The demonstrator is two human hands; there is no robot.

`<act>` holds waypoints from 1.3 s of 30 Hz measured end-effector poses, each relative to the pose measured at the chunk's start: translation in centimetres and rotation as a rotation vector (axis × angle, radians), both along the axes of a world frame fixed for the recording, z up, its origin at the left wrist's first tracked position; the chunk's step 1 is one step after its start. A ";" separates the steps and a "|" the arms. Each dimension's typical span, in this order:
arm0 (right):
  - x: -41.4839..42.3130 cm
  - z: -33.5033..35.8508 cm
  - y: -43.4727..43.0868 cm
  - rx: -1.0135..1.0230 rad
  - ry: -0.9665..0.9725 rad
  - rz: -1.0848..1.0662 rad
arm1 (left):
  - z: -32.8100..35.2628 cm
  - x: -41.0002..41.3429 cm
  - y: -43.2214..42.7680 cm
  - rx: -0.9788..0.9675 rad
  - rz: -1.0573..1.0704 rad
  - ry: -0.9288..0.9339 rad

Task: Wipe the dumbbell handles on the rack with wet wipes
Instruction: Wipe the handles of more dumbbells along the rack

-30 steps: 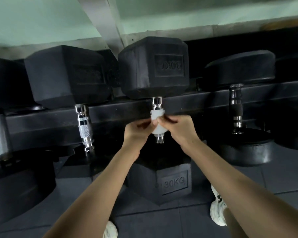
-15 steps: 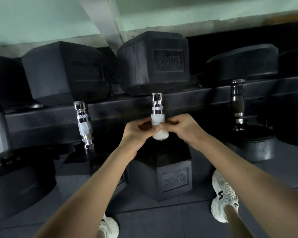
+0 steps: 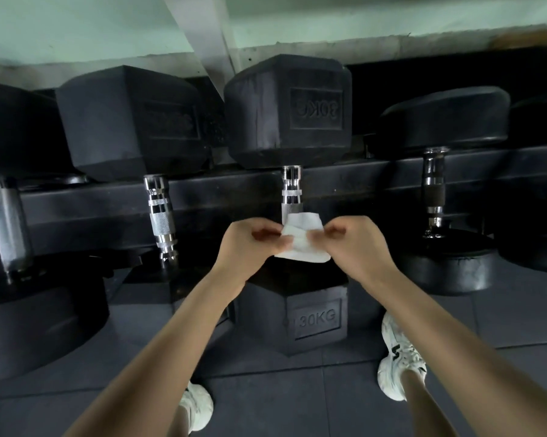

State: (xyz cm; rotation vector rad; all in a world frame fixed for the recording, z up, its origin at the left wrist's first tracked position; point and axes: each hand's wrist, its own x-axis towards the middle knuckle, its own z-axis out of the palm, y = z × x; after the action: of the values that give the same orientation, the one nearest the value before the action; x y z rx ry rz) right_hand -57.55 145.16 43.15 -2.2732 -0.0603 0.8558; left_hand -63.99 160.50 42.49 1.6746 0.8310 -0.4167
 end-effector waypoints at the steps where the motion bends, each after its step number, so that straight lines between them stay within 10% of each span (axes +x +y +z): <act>1: -0.2 0.5 -0.3 0.051 0.045 -0.076 | 0.4 -0.2 -0.2 -0.070 0.033 -0.010; 8: 1.0 0.6 -0.7 -0.071 -0.248 -0.370 | 0.6 -1.3 0.4 -0.068 0.194 -0.046; 14: -1.0 -1.4 2.5 0.321 0.352 -0.263 | -0.8 -2.8 -1.4 0.172 0.232 -0.071; 39: 3.1 -3.0 3.9 0.507 0.309 -0.373 | -3.1 -4.2 -3.7 0.465 -0.072 -0.002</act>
State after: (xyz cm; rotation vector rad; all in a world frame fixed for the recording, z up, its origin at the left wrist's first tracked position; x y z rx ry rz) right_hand -54.44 149.05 40.18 -1.5972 0.2524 0.8620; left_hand -68.19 156.80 39.39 2.1381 0.9162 -0.2823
